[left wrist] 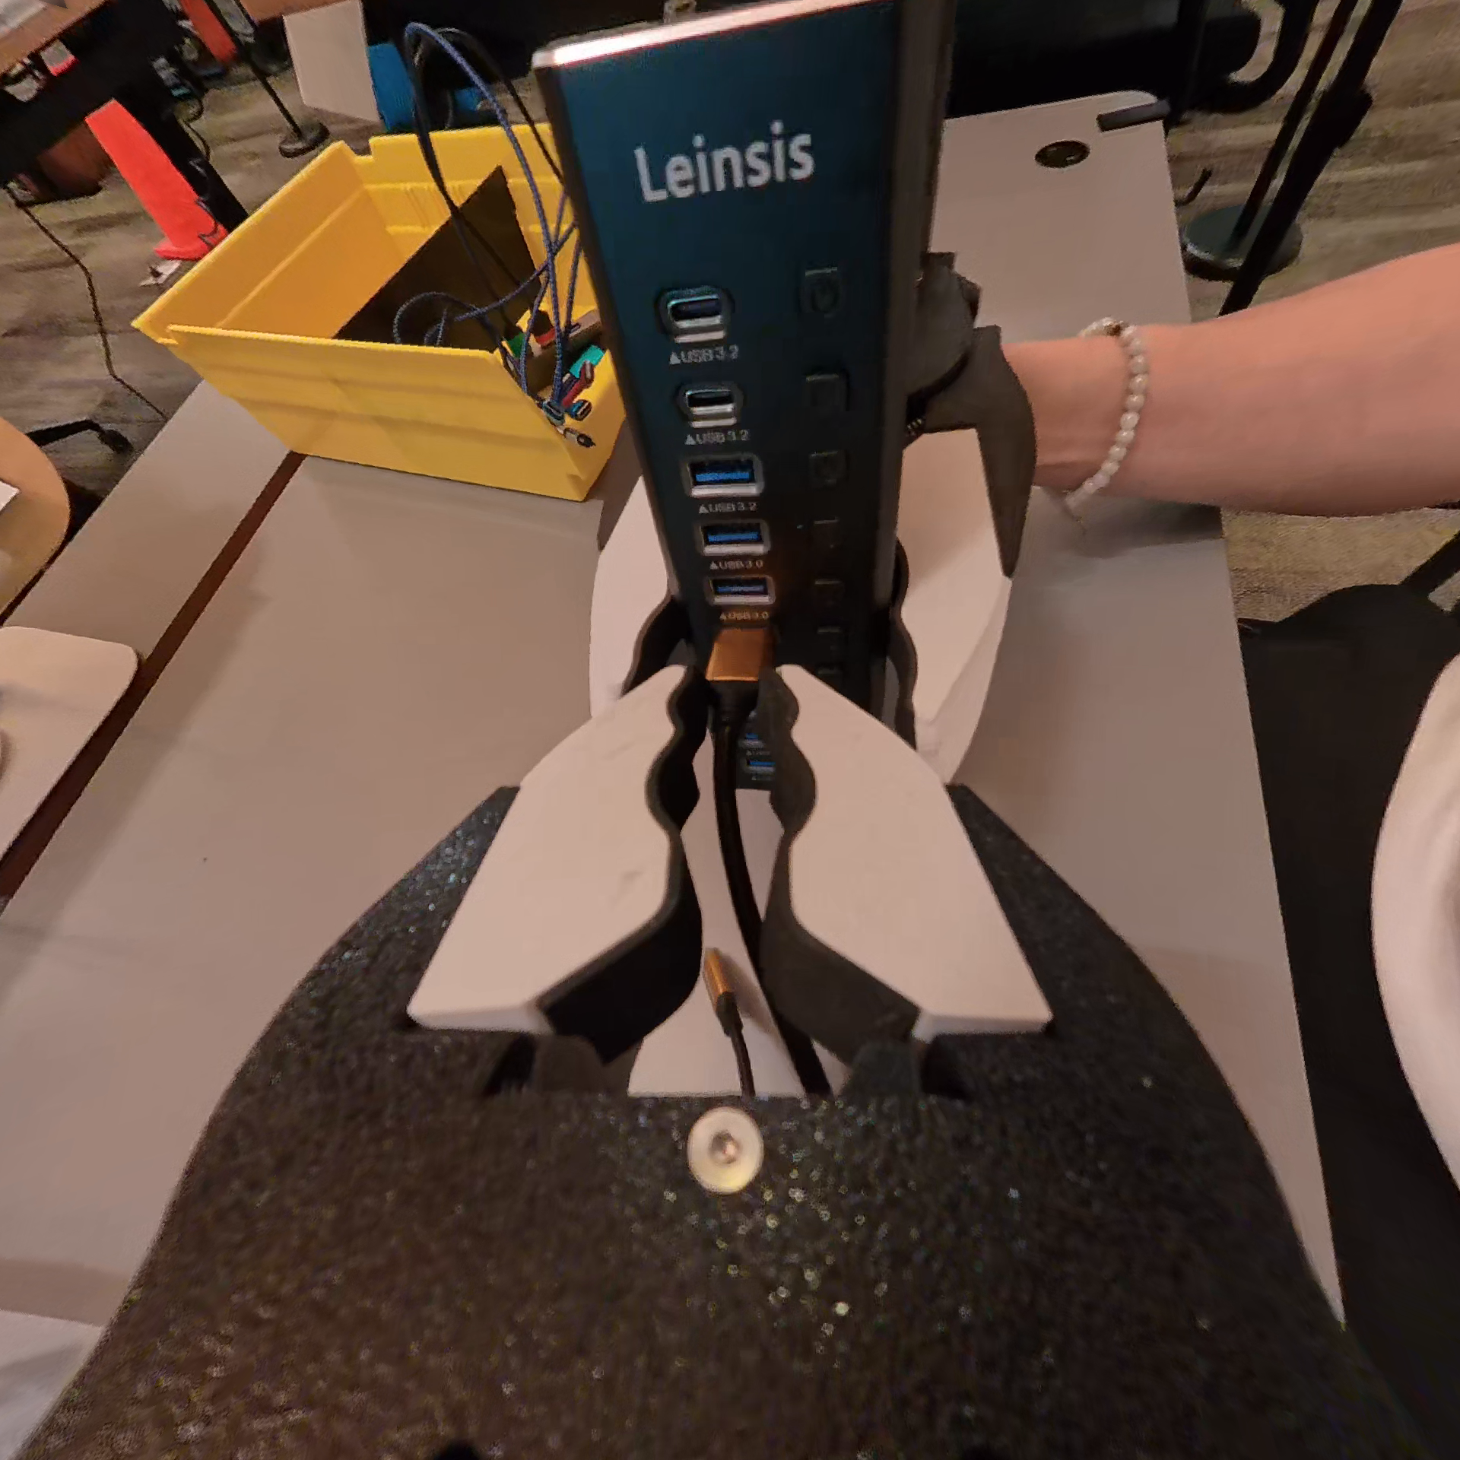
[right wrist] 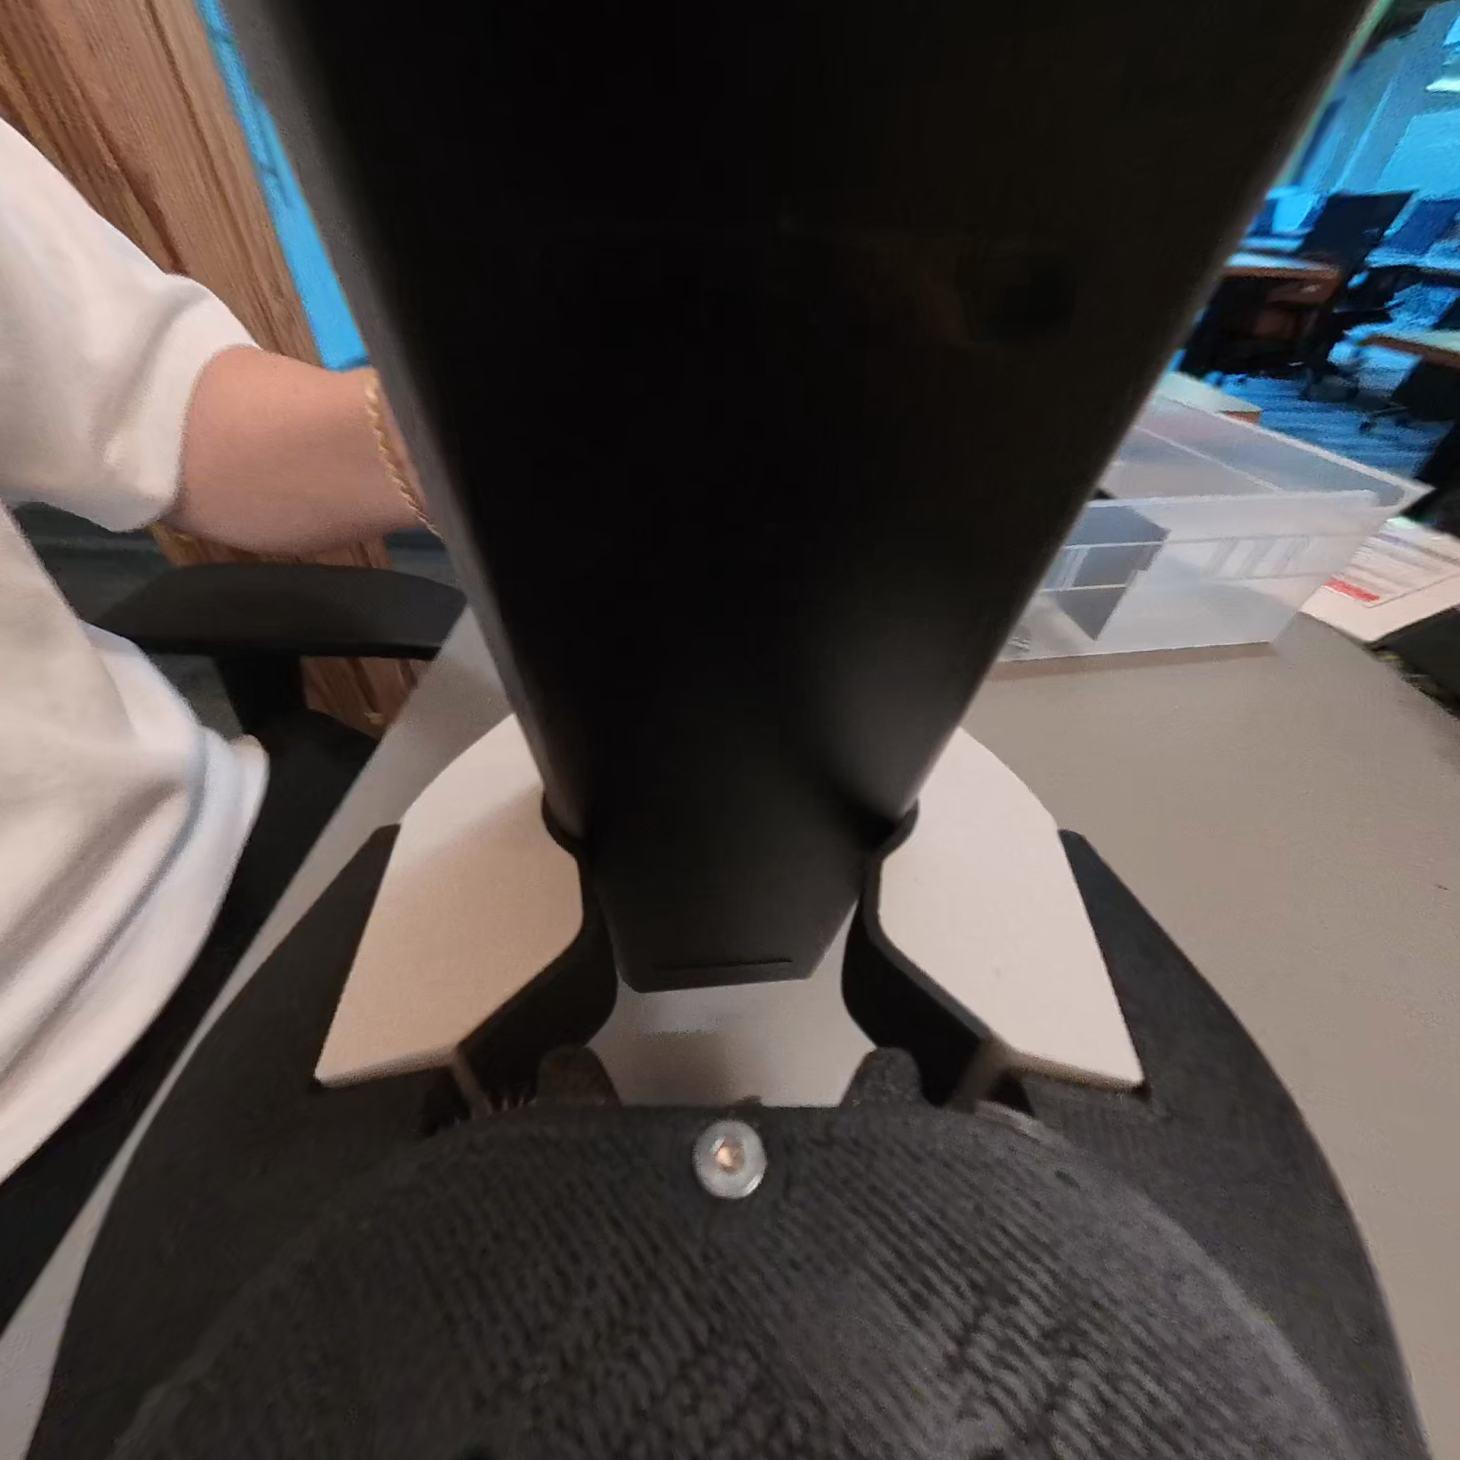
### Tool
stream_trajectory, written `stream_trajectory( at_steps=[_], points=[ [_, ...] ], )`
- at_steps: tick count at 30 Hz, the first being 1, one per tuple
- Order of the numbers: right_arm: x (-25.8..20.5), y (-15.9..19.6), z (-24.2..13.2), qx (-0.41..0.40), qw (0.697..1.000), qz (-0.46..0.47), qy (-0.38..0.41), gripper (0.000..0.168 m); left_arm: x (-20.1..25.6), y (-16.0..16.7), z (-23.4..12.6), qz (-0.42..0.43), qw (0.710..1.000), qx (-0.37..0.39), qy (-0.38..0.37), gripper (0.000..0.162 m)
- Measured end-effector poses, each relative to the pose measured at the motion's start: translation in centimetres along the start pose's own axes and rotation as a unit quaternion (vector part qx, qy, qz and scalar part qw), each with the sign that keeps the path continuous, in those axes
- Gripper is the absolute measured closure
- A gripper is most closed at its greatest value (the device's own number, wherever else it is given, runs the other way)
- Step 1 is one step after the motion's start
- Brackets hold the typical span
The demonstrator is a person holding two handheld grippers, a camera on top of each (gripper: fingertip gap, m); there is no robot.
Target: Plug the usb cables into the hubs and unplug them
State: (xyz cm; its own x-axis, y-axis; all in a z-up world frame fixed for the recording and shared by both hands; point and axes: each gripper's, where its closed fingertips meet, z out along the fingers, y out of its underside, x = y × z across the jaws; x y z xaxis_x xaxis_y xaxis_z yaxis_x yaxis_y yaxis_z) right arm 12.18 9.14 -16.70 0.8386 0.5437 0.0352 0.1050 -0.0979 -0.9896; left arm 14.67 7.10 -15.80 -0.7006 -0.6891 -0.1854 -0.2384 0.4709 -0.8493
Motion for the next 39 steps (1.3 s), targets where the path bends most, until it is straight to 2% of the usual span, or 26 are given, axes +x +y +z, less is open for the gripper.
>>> stream_trajectory(
  at_steps=[5,11,15,19,22,24,26,29,33,39],
  points=[
    [0.2,0.9,-0.3,-0.023,1.000,-0.002,-0.002,0.095,0.0,0.6,0.6,-0.015,1.000,-0.005,0.001,0.148],
    [0.7,0.0,-1.4,-0.010,1.000,-0.009,0.011,0.095,-0.2,-1.0,1.0,-0.038,0.998,0.054,-0.005,0.147],
    [1.3,0.3,-2.0,-0.021,0.999,-0.007,0.024,0.095,-0.1,-1.2,1.1,-0.033,0.998,0.055,-0.015,0.135],
    [2.1,0.8,-2.7,-0.023,0.999,0.010,0.036,0.095,-1.4,-2.1,-1.6,-0.065,0.992,0.095,-0.042,0.126],
    [2.4,0.7,-3.2,-0.025,0.999,0.006,0.045,0.095,-4.4,-1.5,-6.0,-0.095,0.985,0.104,-0.099,0.128],
    [2.6,0.7,-3.4,-0.028,0.998,0.000,0.052,0.095,-7.8,0.7,-9.8,-0.119,0.977,0.063,-0.166,0.130],
    [2.6,0.6,-3.5,-0.027,0.998,0.001,0.050,0.095,-10.8,4.5,-13.4,-0.156,0.964,-0.013,-0.213,0.129],
    [2.6,0.6,-3.6,-0.030,0.998,0.000,0.051,0.095,-13.4,11.4,-16.8,-0.239,0.934,-0.140,-0.228,0.124],
    [2.4,0.9,-3.2,-0.037,0.998,-0.001,0.047,0.095,-14.0,17.9,-16.4,-0.319,0.899,-0.244,-0.177,0.125],
    [1.9,1.5,-2.6,-0.055,0.998,-0.008,0.036,0.096,-14.2,22.9,-13.4,-0.348,0.862,-0.355,-0.103,0.125]
  ],
)
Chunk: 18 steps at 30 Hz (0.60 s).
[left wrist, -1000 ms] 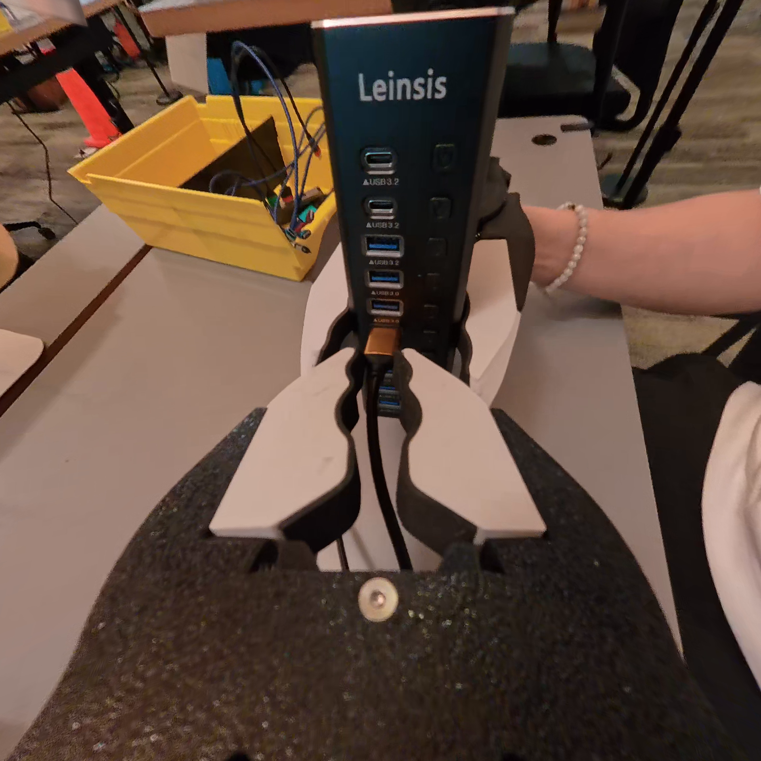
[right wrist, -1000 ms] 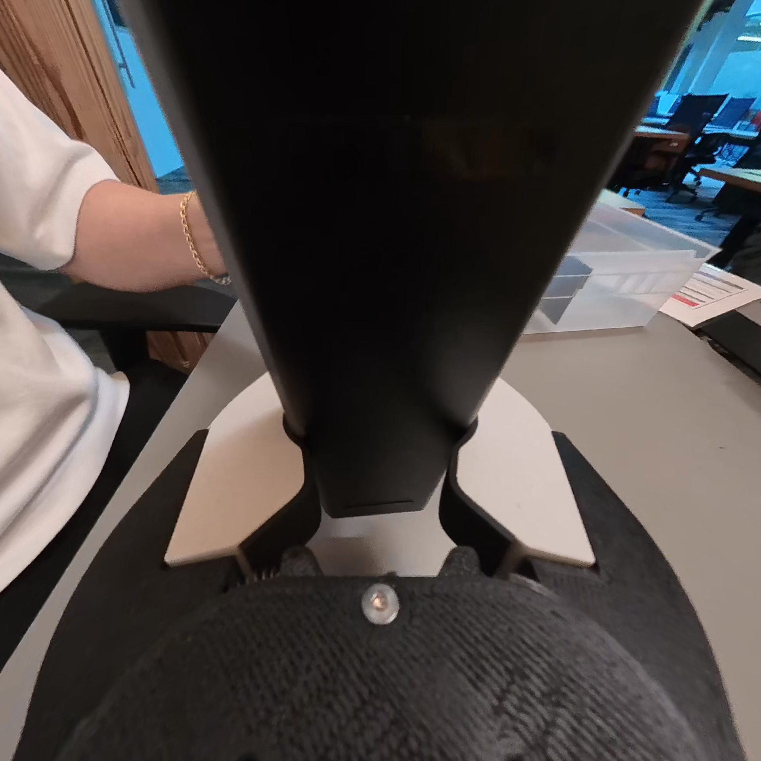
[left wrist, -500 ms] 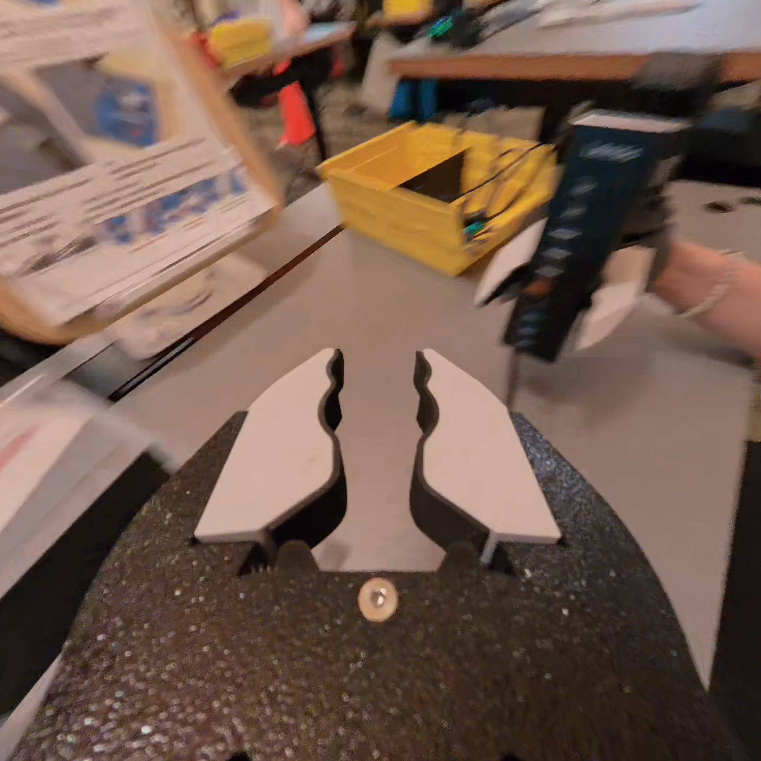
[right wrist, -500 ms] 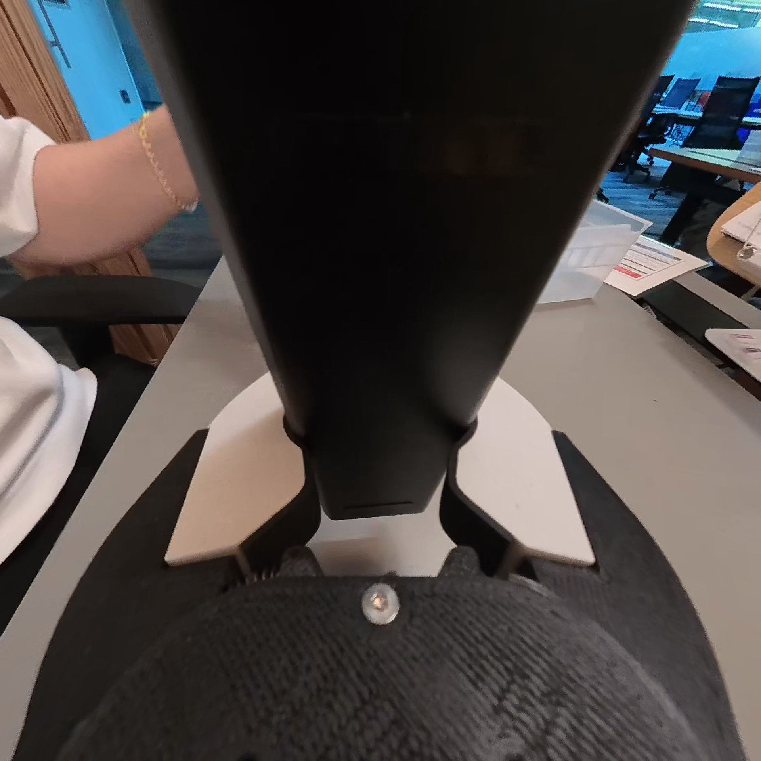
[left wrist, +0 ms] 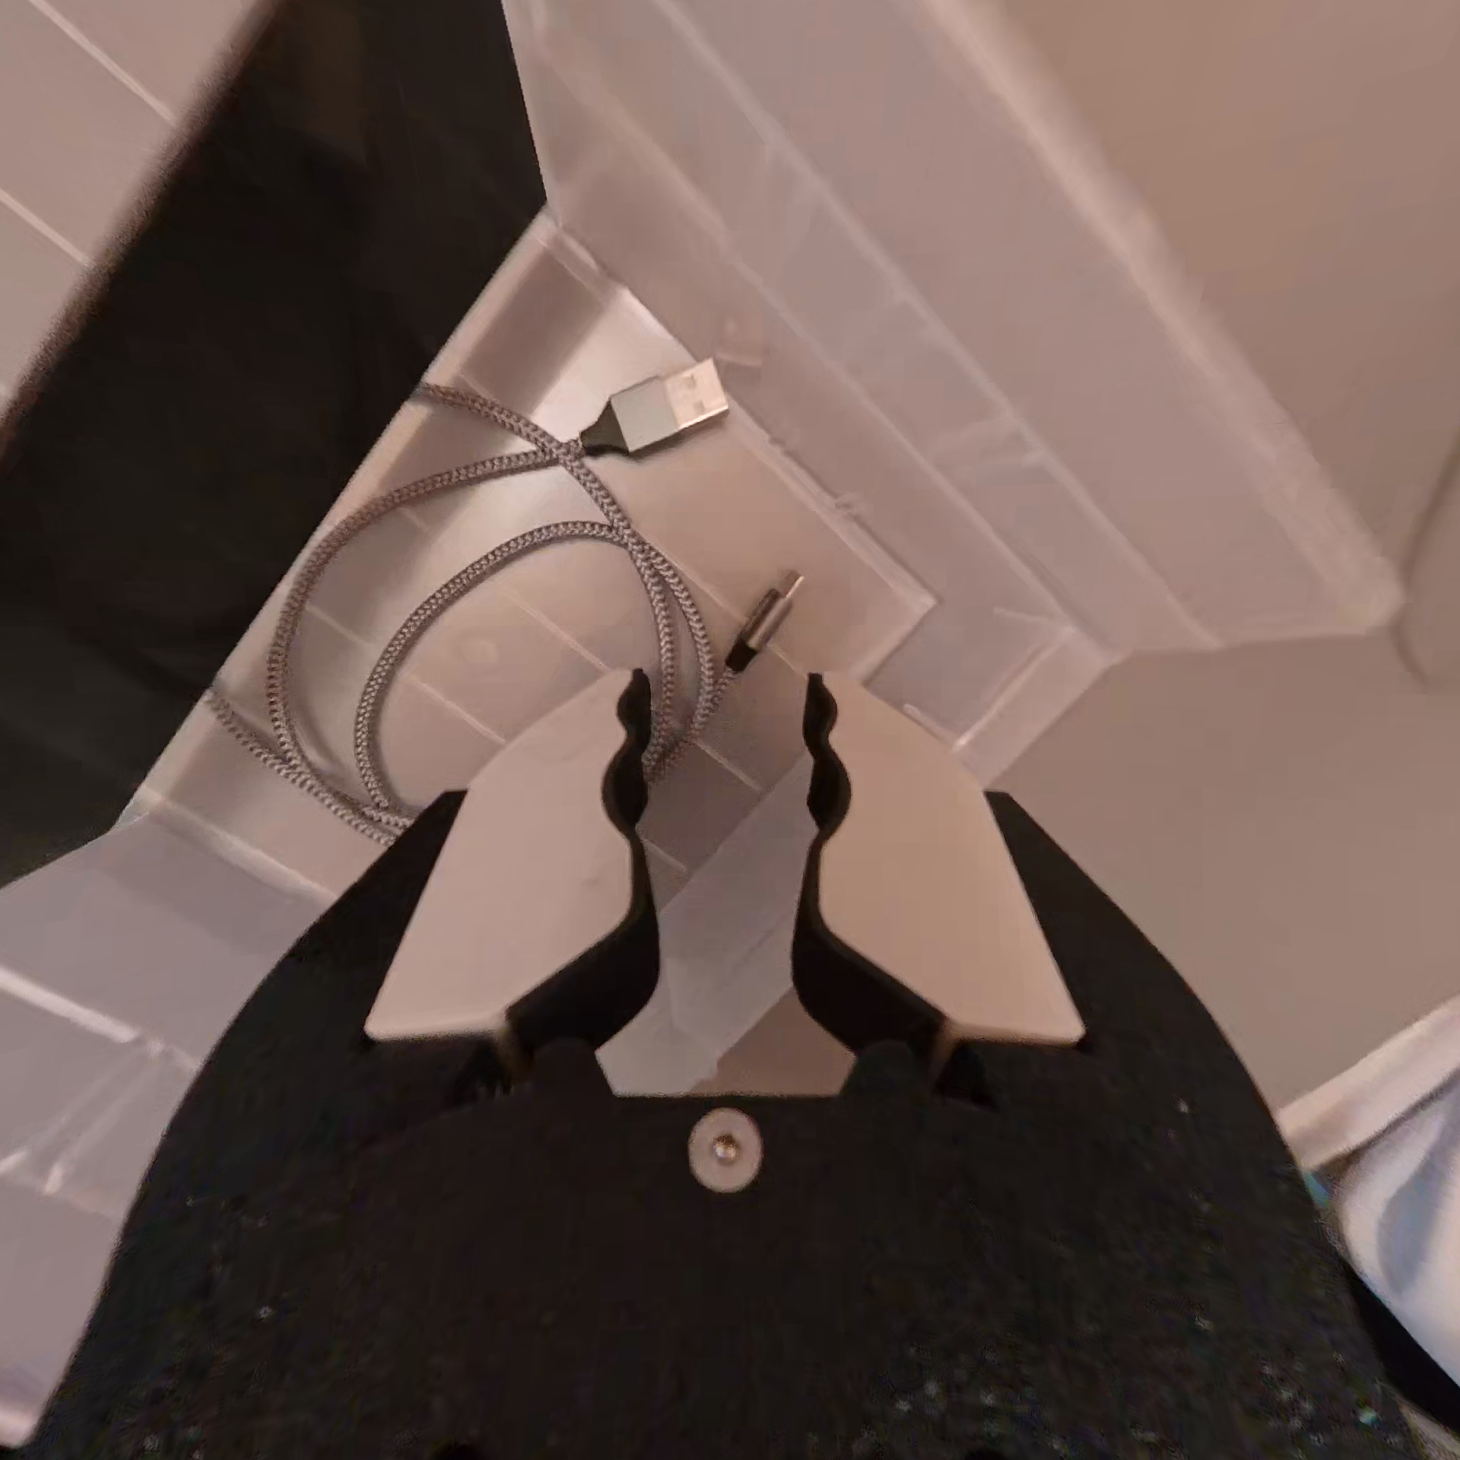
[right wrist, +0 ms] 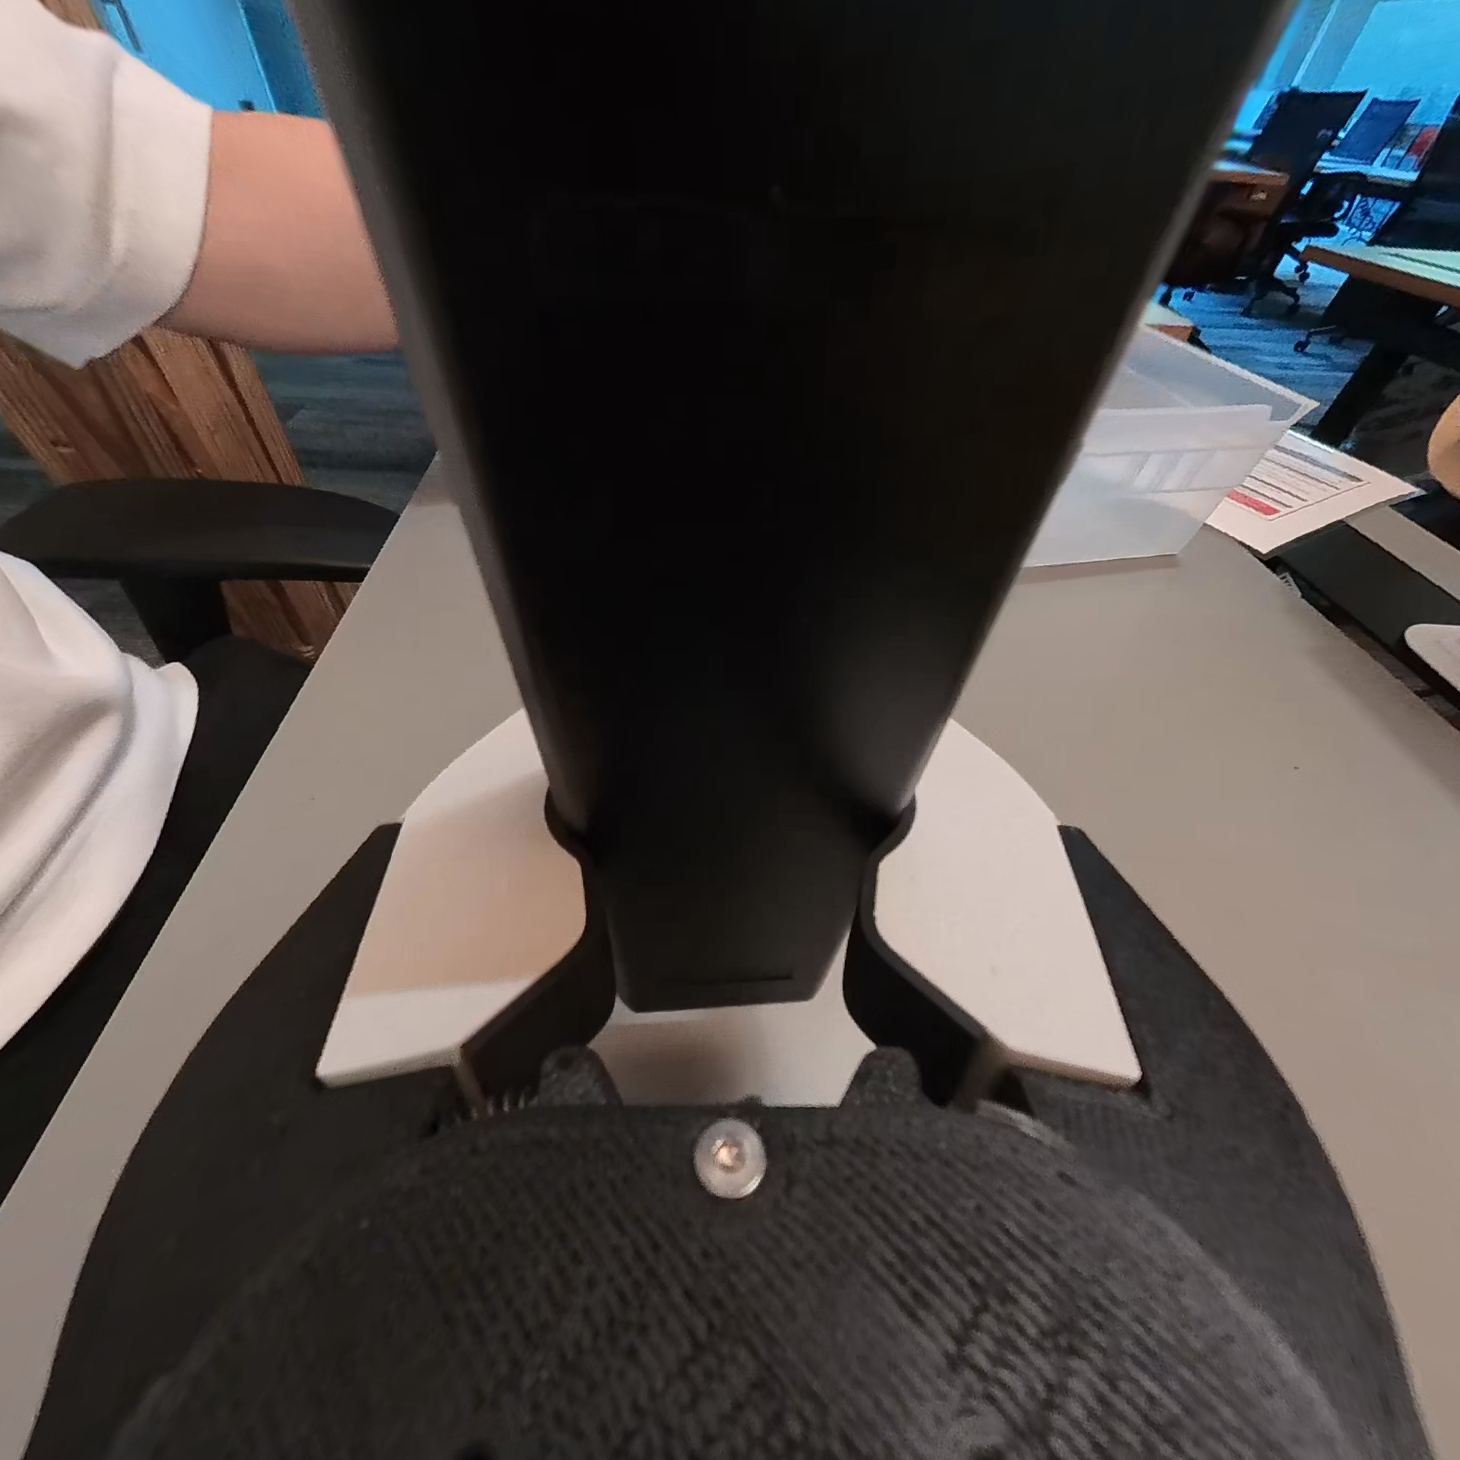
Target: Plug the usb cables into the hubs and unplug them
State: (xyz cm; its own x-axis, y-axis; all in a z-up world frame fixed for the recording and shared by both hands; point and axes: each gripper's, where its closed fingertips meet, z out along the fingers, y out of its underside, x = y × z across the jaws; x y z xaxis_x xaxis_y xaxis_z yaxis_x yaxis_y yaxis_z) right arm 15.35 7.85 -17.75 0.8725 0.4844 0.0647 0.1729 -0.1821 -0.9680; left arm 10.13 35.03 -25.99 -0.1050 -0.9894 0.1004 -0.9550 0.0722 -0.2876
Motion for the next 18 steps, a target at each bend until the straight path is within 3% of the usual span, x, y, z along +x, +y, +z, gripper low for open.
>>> stream_trajectory(
  at_steps=[3,6,9,14,18],
  points=[
    [-0.2,0.2,0.0,-0.003,1.000,0.001,-0.005,0.096,-0.4,0.1,1.2,0.001,0.999,-0.047,0.009,0.119],
    [0.0,0.3,-0.3,-0.004,1.000,0.001,-0.002,0.096,-1.3,-1.3,0.9,0.047,0.998,-0.028,-0.021,0.123],
    [-0.5,-0.4,-0.6,0.026,0.999,0.004,-0.024,0.096,-2.0,-3.3,0.4,0.149,0.987,0.016,-0.059,0.116],
    [-0.9,-1.4,-0.6,0.053,0.998,0.013,-0.038,0.095,-3.0,-5.5,0.9,0.323,0.938,0.065,-0.103,0.128],
    [-1.0,-1.3,-0.7,0.050,0.998,0.010,-0.042,0.096,-2.9,-4.9,2.6,0.349,0.935,0.038,-0.044,0.131]
  ],
)
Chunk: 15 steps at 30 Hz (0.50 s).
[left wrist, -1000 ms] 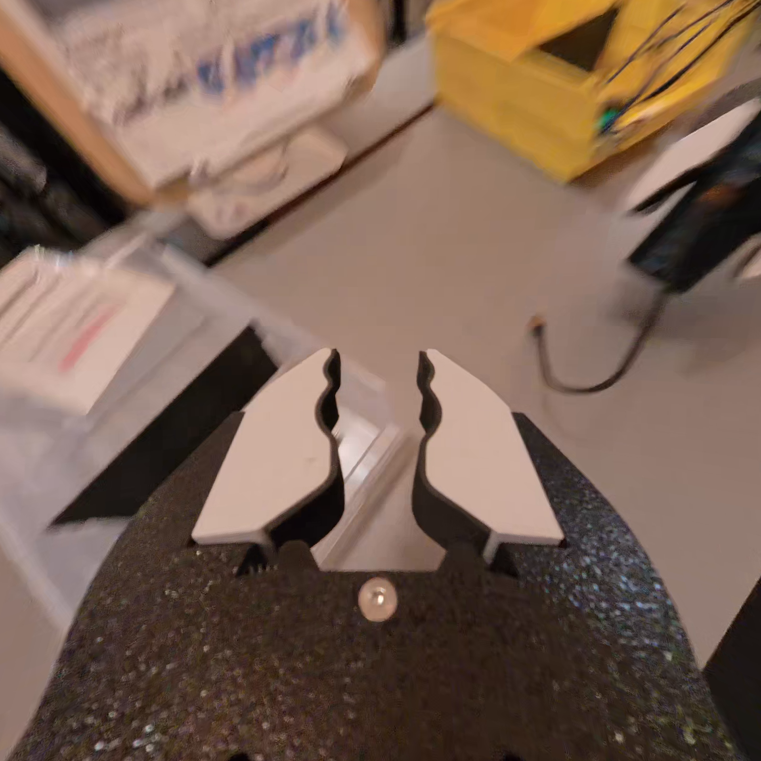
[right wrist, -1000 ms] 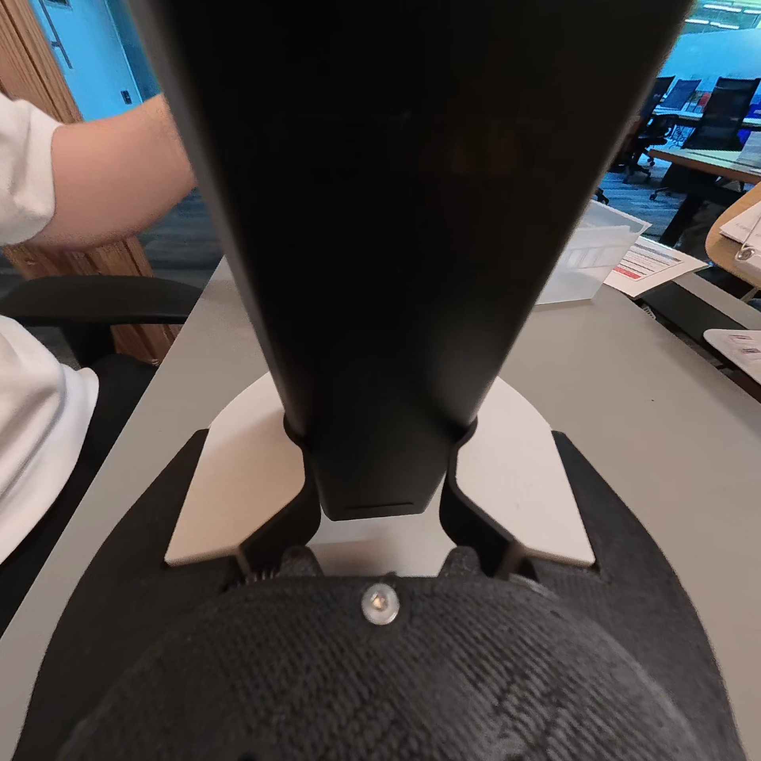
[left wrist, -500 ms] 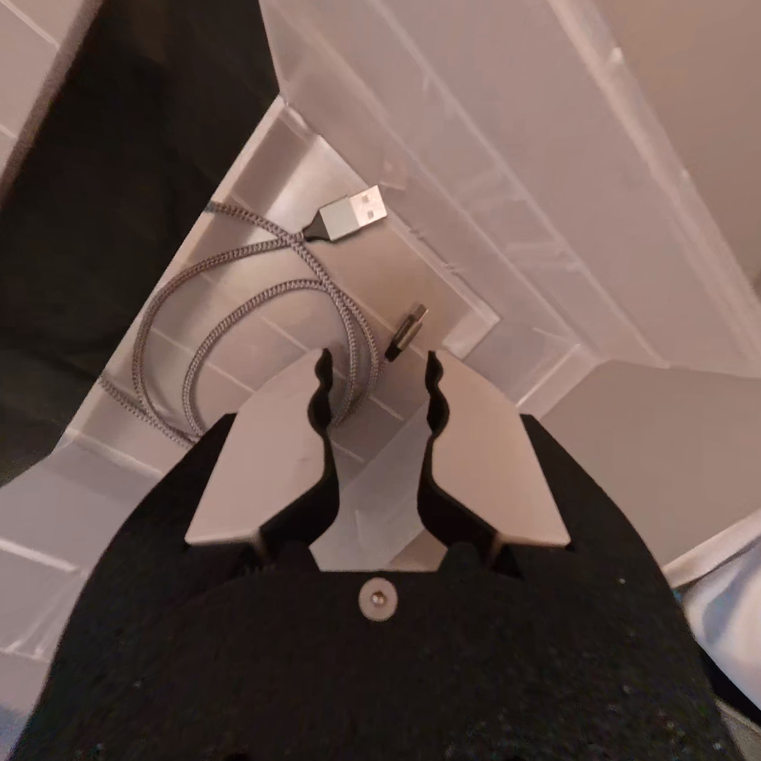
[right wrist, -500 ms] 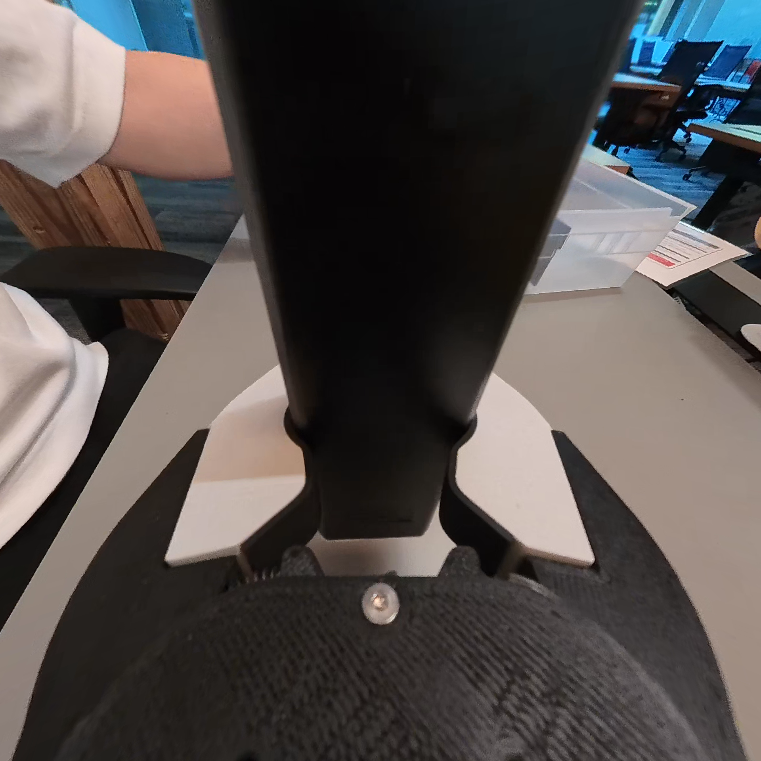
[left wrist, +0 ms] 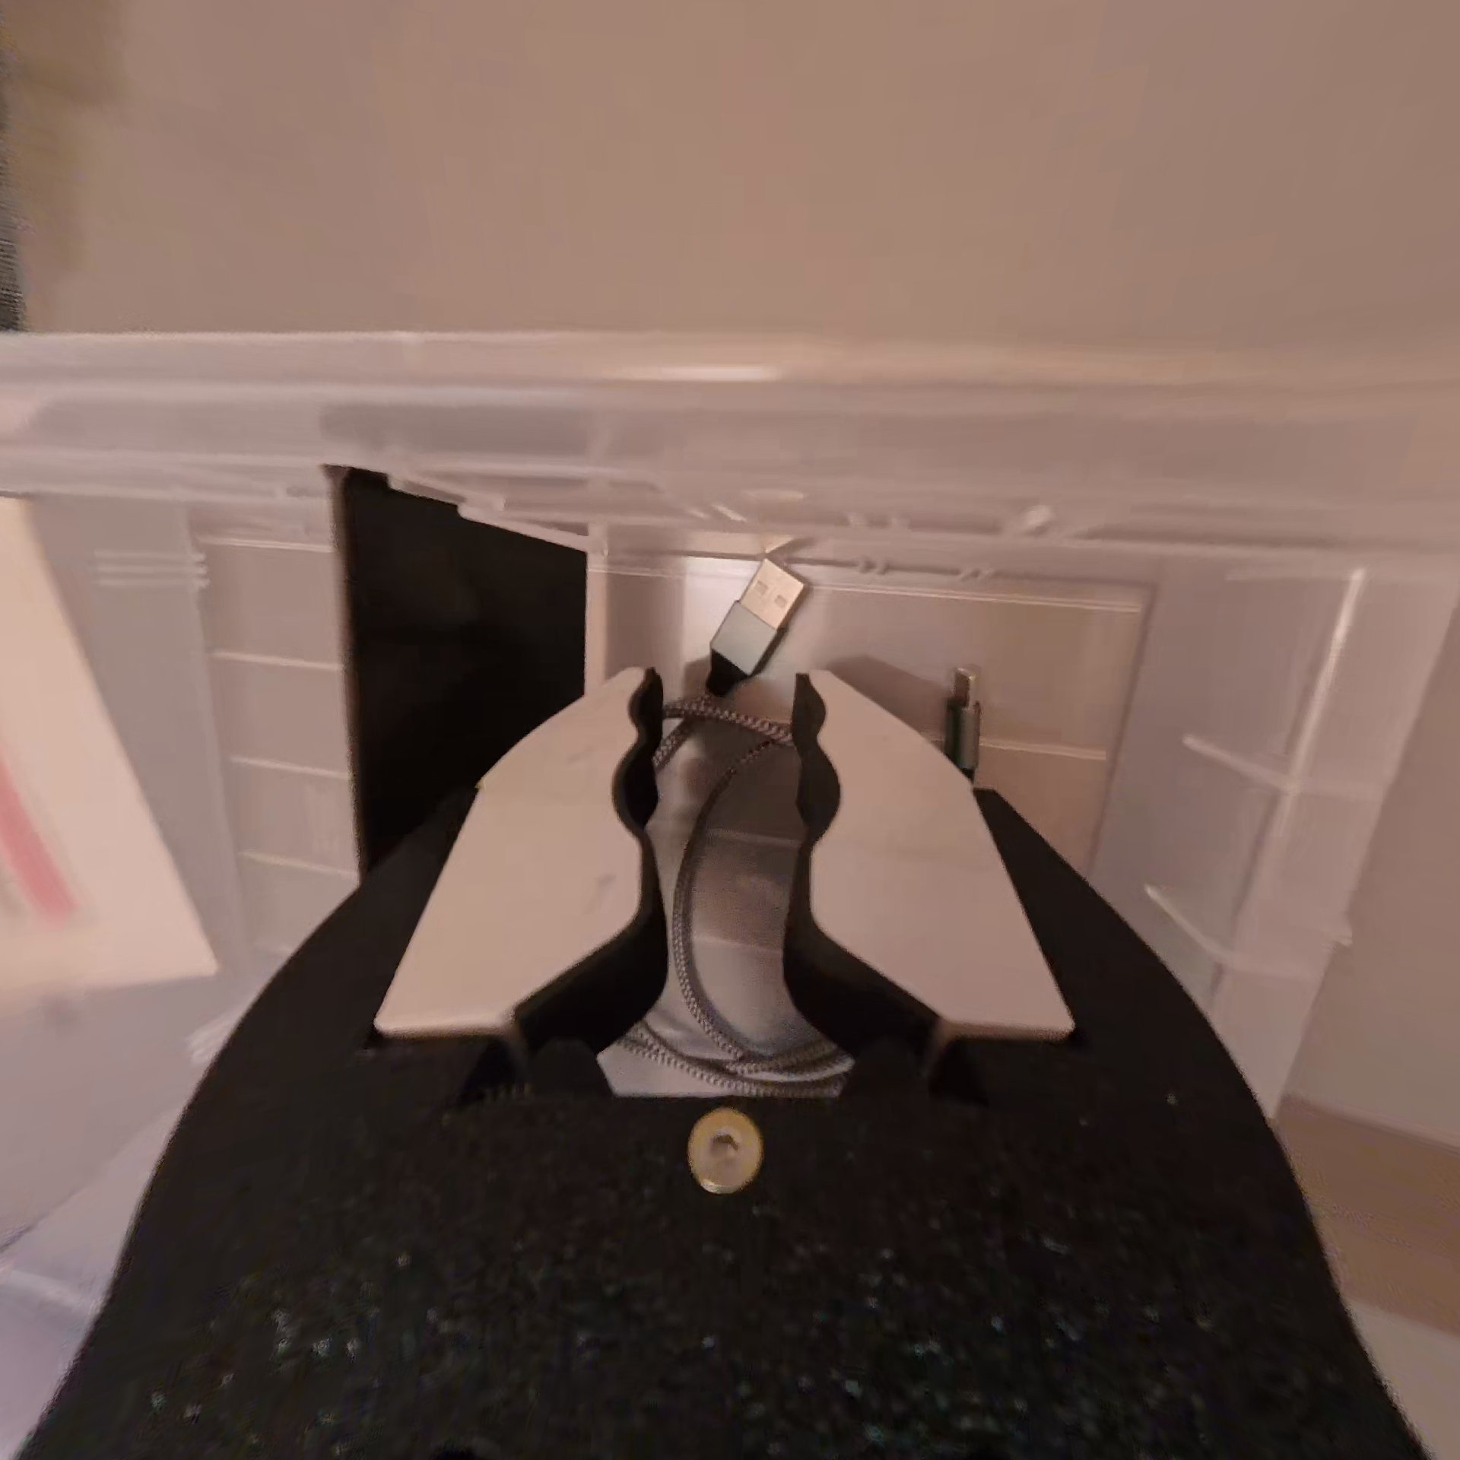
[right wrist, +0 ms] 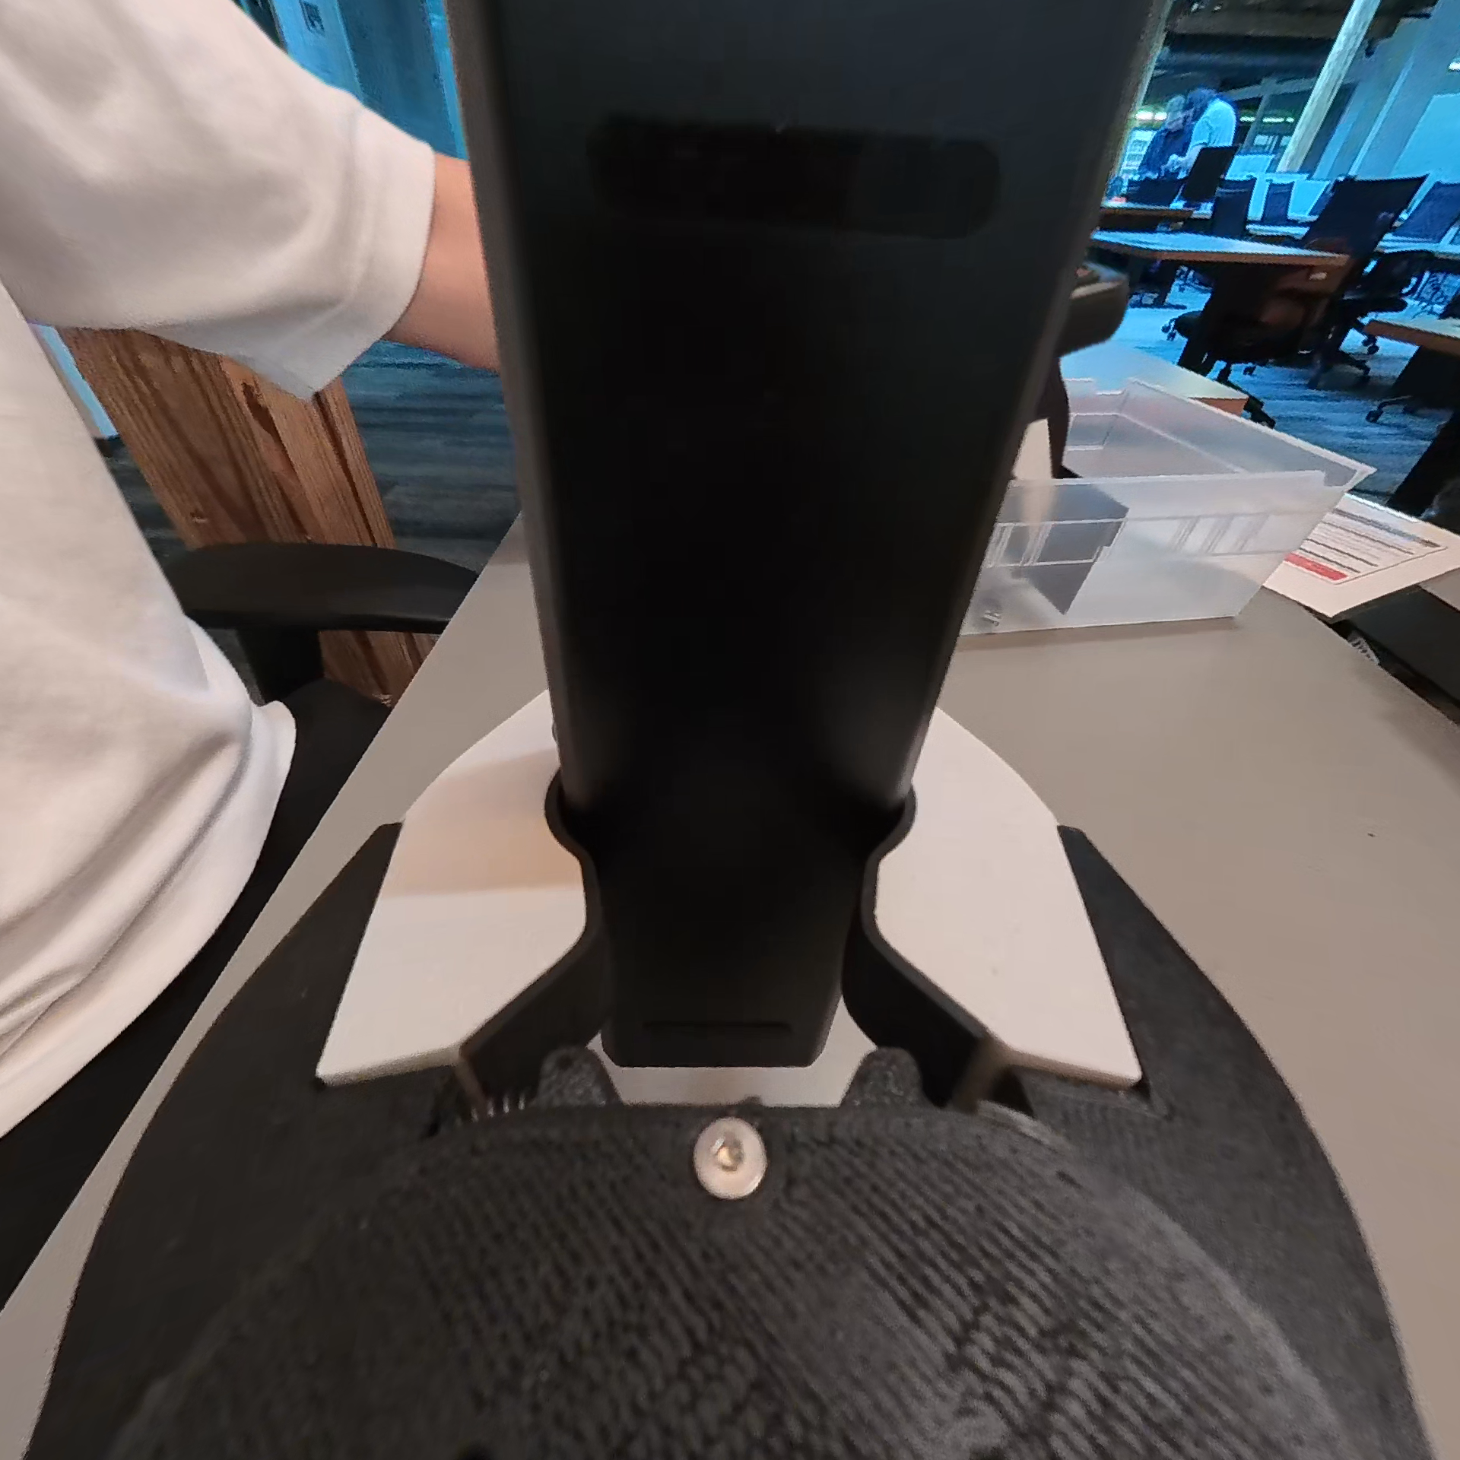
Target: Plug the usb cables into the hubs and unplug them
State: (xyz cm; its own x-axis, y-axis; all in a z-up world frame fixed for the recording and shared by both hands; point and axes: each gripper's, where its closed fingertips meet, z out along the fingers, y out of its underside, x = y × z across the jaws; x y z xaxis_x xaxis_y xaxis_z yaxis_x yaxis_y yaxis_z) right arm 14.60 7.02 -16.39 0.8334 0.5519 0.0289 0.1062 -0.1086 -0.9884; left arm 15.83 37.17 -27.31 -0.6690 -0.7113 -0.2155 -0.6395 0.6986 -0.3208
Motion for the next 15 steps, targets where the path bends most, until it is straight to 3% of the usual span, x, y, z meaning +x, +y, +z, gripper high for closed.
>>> stream_trajectory(
  at_steps=[5,6,11,15],
  points=[
    [-0.1,0.1,-0.1,-0.003,1.000,-0.003,-0.002,0.096,1.2,0.0,1.3,-0.075,0.993,0.021,0.087,0.137],
    [-0.1,0.1,-0.1,-0.004,1.000,-0.004,-0.002,0.096,1.1,0.1,1.3,-0.095,0.991,0.019,0.089,0.148],
    [0.1,0.1,-0.3,-0.001,1.000,-0.004,0.000,0.096,3.8,1.4,0.0,-0.040,0.990,-0.013,0.133,0.149],
    [0.1,0.2,-0.4,-0.002,1.000,-0.003,0.000,0.096,4.1,-0.6,-2.8,-0.083,0.979,0.097,0.159,0.149]
  ],
)
